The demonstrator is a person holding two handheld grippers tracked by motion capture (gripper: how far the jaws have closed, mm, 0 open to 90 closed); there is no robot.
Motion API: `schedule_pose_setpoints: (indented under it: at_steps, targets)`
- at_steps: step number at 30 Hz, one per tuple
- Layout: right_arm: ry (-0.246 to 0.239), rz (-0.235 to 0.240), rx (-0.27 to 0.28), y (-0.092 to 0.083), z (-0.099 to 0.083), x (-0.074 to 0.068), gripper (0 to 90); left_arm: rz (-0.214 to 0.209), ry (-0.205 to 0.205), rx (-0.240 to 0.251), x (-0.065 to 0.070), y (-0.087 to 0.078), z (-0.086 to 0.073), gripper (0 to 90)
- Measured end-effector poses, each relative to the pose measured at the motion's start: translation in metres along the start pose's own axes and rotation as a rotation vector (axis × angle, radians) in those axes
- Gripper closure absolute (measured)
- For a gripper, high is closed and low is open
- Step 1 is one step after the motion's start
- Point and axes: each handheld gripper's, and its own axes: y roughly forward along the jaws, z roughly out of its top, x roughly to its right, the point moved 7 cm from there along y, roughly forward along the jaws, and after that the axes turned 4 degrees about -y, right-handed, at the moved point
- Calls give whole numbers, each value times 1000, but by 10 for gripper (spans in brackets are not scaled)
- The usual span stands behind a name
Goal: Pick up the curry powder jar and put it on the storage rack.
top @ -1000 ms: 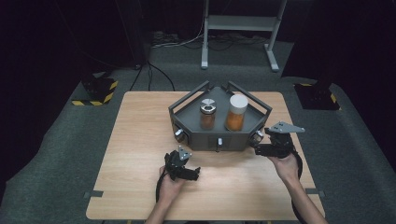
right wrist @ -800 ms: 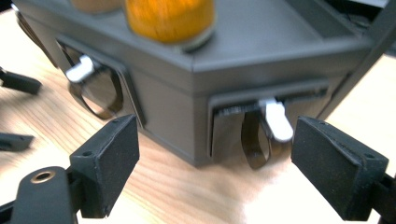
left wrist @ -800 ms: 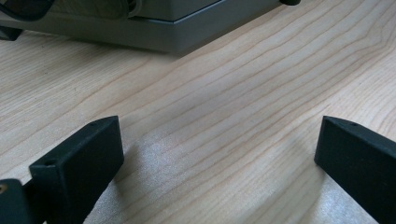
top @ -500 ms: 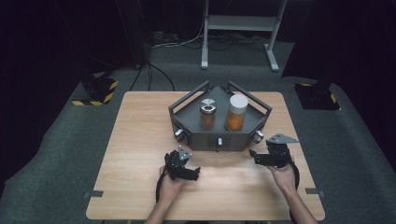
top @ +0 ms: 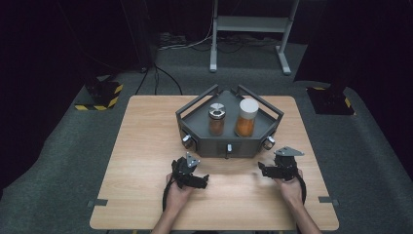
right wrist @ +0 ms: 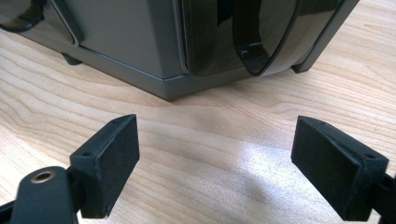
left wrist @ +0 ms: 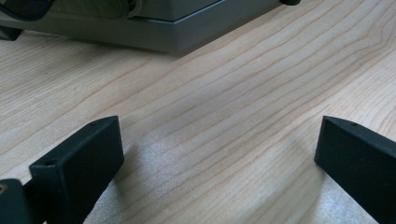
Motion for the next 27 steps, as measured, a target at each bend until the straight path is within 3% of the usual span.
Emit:
schedule_pose_setpoints:
  at_steps: [8,14,21,27]
  targets:
    - [12,-30,-21,5,-5,-3,152,-2,-4,0,0,0,0,12]
    - [-10,-48,-38,7,-11,-4,144,-2,-4,1,0,0,0,11]
    - [30,-28,-46,12,-19,2,120,-2,-4,1,0,0,0,11]
    - [30,-26,-49,13,-18,3,108,2,-3,1,1,0,0,11]
